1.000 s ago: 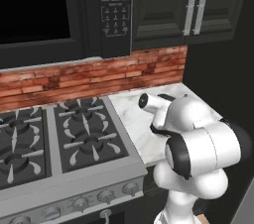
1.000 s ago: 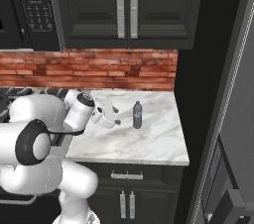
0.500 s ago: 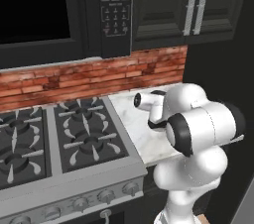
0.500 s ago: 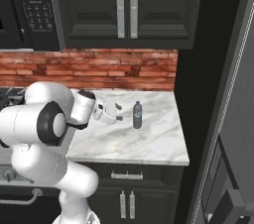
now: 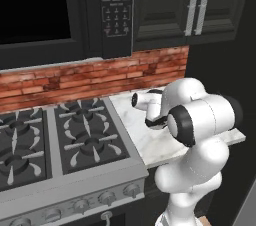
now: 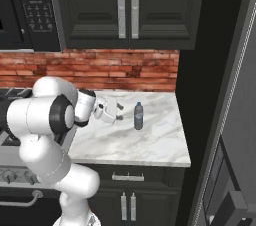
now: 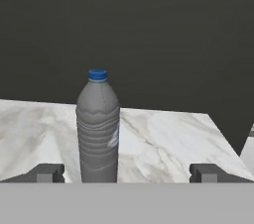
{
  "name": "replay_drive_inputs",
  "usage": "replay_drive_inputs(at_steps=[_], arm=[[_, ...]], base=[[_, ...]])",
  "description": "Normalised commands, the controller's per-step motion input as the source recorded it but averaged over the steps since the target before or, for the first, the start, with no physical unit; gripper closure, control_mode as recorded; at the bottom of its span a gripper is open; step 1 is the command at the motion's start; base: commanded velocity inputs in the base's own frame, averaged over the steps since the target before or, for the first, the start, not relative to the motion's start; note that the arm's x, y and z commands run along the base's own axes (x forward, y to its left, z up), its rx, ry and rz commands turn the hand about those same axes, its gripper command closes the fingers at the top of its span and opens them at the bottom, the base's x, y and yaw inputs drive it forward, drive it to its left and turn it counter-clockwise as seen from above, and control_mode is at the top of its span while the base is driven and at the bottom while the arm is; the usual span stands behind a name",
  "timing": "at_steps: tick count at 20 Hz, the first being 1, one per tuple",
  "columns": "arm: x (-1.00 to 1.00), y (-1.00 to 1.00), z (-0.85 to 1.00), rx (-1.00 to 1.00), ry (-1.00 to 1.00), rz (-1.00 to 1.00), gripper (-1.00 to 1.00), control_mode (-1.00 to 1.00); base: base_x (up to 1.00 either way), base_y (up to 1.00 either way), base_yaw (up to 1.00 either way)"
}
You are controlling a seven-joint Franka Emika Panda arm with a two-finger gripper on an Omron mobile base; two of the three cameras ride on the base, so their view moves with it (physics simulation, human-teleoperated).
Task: Take the bottled waters from the counter and place them in the freezer to freeze. Close the freezer door after placing the bottles.
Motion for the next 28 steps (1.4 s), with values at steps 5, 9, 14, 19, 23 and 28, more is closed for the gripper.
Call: replay_drive_inputs(at_steps=[5, 9, 14, 19, 23, 28], arm=[[0.14, -0.13, 0.00, 0.00, 0.00, 0.00, -1.00, -1.00], [0.00, -0.18, -0.01, 0.00, 0.00, 0.00, -1.00, -1.00], [0.00, -0.21, 0.00, 0.00, 0.00, 0.00, -1.00, -1.00], [0.05, -0.15, 0.00, 0.00, 0.00, 0.00, -1.00, -1.00], [0.01, 0.00, 0.00, 0.00, 0.00, 0.00, -1.00, -1.00], [0.02, 0.00, 0.00, 0.00, 0.00, 0.00, -1.00, -1.00]], base=[[0.00, 0.00, 0.00], [0.00, 0.00, 0.00], [0.00, 0.00, 0.00], [0.00, 0.00, 0.00], [0.00, 0.00, 0.00], [0.00, 0.00, 0.00]])
